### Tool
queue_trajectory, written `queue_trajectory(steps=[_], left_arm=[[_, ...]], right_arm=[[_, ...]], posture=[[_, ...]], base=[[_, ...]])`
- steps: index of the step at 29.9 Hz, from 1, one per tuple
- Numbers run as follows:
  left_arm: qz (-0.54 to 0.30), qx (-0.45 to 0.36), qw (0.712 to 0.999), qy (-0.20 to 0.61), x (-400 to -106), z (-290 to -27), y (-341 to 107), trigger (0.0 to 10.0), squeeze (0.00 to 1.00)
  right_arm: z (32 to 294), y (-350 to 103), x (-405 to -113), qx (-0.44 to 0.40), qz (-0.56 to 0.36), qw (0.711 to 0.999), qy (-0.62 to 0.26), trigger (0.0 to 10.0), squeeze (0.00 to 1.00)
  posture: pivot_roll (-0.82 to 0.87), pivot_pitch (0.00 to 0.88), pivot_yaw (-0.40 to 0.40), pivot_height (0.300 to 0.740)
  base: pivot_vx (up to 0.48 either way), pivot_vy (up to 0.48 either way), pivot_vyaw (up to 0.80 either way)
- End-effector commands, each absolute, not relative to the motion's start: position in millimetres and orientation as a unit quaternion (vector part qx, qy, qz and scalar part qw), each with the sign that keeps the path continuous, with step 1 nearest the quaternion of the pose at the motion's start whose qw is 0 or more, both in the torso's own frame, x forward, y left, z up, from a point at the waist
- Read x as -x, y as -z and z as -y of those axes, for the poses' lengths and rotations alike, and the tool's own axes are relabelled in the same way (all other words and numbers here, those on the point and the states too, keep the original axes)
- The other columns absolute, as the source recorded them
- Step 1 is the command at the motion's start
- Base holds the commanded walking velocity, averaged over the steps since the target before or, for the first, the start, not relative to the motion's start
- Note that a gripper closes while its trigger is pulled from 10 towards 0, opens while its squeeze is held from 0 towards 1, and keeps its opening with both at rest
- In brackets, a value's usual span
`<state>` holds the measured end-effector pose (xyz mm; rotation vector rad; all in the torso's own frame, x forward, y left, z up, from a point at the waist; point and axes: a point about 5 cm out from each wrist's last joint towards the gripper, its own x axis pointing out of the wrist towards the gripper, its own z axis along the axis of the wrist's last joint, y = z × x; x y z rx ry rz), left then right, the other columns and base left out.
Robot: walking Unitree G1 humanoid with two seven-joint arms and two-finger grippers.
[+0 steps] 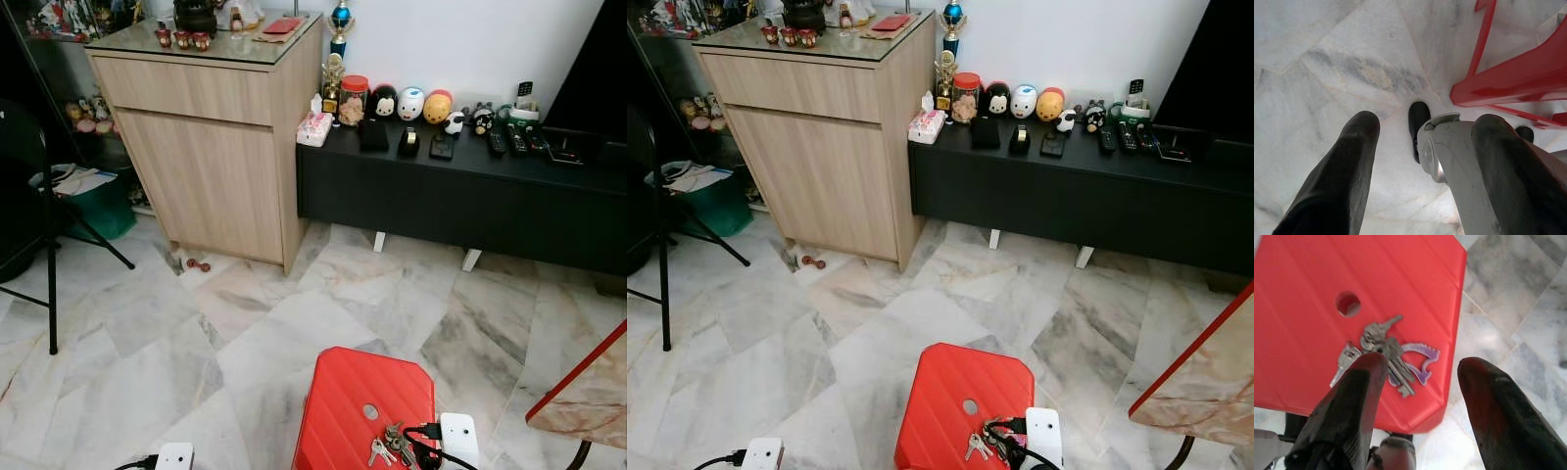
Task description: Hang keys on a hook
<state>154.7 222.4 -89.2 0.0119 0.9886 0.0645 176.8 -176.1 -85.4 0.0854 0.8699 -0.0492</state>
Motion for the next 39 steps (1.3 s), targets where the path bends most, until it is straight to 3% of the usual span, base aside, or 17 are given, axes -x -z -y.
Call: queue_trajectory(steps=[1,5,18,23,25,26,39], left_arm=[[-0.486,-0.001,0.873,-0.033,-149.3,-221.0,92.0,10.0,0.0],[-0.486,0.0,0.873,-0.032,-149.5,-219.0,92.4,10.0,0.0],[-0.489,0.001,0.872,-0.033,-145.8,-220.2,93.4,10.0,0.0],[-0.492,0.001,0.87,-0.034,-143.0,-222.3,94.0,10.0,0.0],[-0.494,0.001,0.869,-0.035,-140.4,-224.4,94.4,10.0,0.0],[-0.495,0.001,0.868,-0.036,-138.5,-226.5,94.6,10.0,0.0],[-0.511,0.0,0.859,-0.039,-122.0,-232.3,98.5,10.0,0.0]], right_arm=[[176.3,84.4,-177.7,-0.038,-0.414,0.909,0.013,10.0,0.0],[175.7,83.1,-179.5,-0.019,-0.409,0.912,-0.009,10.0,0.0],[176.5,81.8,-179.1,-0.029,-0.392,0.919,-0.004,10.0,0.0],[176.5,81.3,-179.2,-0.027,-0.387,0.922,-0.006,10.0,0.0],[166.2,43.9,-248.0,-0.026,-0.324,0.946,-0.017,10.0,0.0],[166.7,37.7,-256.9,-0.022,-0.316,0.948,-0.02,10.0,0.0],[162.5,28.5,-269.8,-0.014,-0.303,0.953,-0.016,10.0,0.0]], posture=[[0.05,0.009,-0.041,0.725],[0.06,0.009,-0.042,0.705],[0.06,0.021,-0.044,0.705],[0.06,0.024,-0.044,0.67],[0.06,0.028,-0.044,0.655],[0.06,0.03,-0.044,0.65],[0.07,0.062,-0.04,0.65]], base=[[0.0,0.0,0.0],[0.0,0.0,0.0],[0.0,0.0,0.0],[0.0,0.0,0.0],[0.0,0.0,0.0],[0.0,0.0,0.0],[0.0,0.0,0.0]])
